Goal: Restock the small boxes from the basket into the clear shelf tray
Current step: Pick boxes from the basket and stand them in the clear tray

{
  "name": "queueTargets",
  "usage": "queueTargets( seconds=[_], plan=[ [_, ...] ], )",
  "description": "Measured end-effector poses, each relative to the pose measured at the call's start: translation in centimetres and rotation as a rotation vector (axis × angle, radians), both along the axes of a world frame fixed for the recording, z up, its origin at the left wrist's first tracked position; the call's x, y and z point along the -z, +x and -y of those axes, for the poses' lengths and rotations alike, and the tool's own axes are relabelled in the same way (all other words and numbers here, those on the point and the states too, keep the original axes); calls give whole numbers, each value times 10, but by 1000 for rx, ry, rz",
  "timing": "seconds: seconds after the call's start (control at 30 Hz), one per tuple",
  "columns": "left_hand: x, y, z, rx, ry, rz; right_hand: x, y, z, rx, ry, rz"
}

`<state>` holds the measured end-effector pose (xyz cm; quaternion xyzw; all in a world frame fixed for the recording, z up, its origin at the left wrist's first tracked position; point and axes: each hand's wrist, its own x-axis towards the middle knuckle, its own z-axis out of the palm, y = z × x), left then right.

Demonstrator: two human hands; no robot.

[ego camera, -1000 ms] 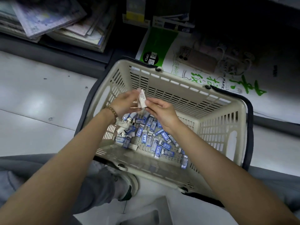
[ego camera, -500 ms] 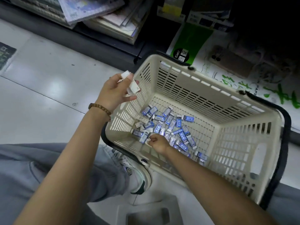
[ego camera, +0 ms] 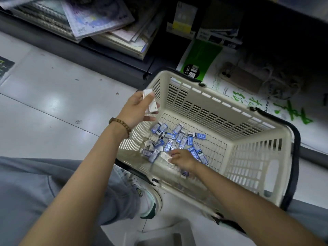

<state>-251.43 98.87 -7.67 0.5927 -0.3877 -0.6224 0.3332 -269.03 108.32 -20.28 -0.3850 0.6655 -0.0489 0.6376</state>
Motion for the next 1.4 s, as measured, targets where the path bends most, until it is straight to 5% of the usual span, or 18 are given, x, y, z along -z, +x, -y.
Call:
queueTargets(
  seconds=[0.1, 0.27, 0.5, 1.1, 1.27, 1.4],
  plan=[
    [-26, -35, 7, 45, 57, -19, -62, -39, 17, 96, -40, 140],
    [-89, -82, 24, 431, -105, 132, -186, -117, 40, 246, -266, 154],
    [-132, -120, 16, 360, 61, -282, -291, -149, 53, 559, -685, 303],
    [-142, -170, 20, 503, -63, -286, -298, -138, 51, 592, -788, 301],
    [-147, -171, 20, 696, -243, -176, -296, -136, 51, 628, -805, 270],
    [-151, -166, 25, 741, -277, -148, -297, -139, 52, 697, -715, 407]
  ],
)
